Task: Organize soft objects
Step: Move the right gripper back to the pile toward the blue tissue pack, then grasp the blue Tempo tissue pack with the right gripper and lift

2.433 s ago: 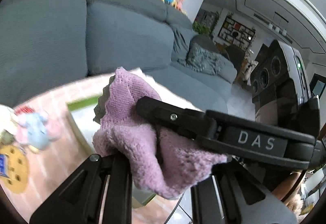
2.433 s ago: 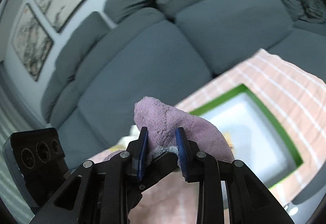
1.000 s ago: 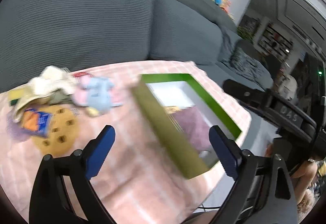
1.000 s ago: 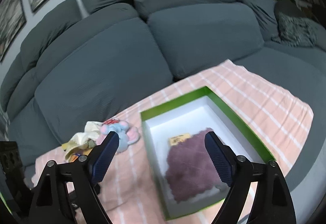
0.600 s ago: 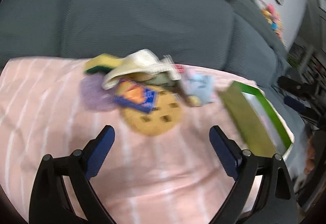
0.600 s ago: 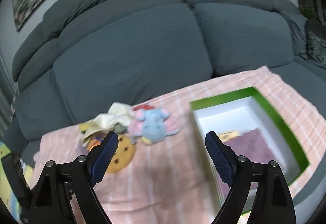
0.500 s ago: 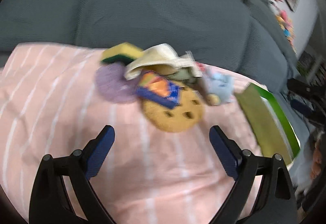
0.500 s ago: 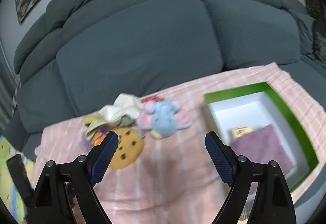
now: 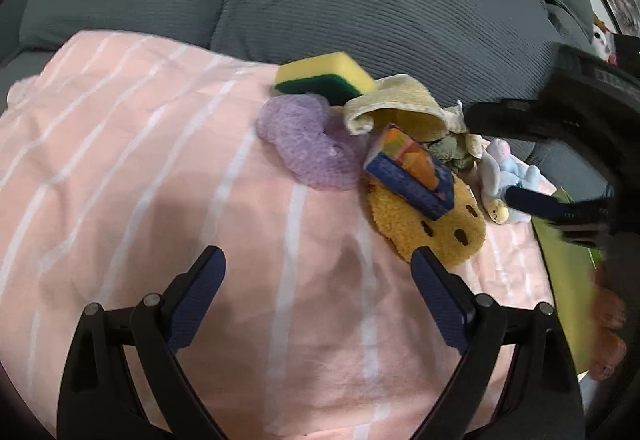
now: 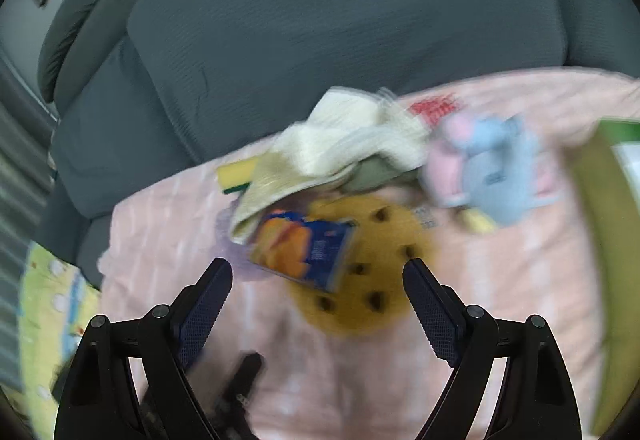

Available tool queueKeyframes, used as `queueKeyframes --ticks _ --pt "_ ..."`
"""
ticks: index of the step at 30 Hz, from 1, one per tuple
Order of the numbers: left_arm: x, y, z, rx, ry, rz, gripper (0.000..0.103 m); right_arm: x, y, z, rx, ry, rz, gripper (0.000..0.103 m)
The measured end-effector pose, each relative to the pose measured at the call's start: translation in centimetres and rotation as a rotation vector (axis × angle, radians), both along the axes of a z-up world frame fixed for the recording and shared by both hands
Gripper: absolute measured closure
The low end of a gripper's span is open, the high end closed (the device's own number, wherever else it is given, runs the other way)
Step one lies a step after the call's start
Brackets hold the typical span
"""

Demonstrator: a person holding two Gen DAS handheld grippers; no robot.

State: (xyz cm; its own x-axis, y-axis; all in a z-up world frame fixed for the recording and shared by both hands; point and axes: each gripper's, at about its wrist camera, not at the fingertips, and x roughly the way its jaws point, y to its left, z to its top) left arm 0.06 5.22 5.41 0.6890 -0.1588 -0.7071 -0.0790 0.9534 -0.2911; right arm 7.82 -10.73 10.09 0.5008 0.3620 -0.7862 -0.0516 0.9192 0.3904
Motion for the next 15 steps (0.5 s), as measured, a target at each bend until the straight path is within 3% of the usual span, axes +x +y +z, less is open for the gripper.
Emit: queueKeyframes --ticks 7,9,11,15 --pt "0.5 1.6 -0.6 -0.071 0.051 0.046 0.010 3.6 4.4 -3.6 -0.085 0.094 0.002 0.015" --pt "0.6 1.9 -0.8 -0.059 0.067 0.060 0.010 3.7 4.8 -4.0 -0.109 0.090 0.009 0.015" --pt "0.6 2.2 -1.0 -0.082 0.077 0.059 0.010 3.6 4.9 -4.4 -0.144 0.086 0.022 0.023" --pt "0.6 2.2 -0.9 -0.117 0.074 0.042 0.010 2.5 4.0 -4.0 -0.152 0.065 0.030 0.024"
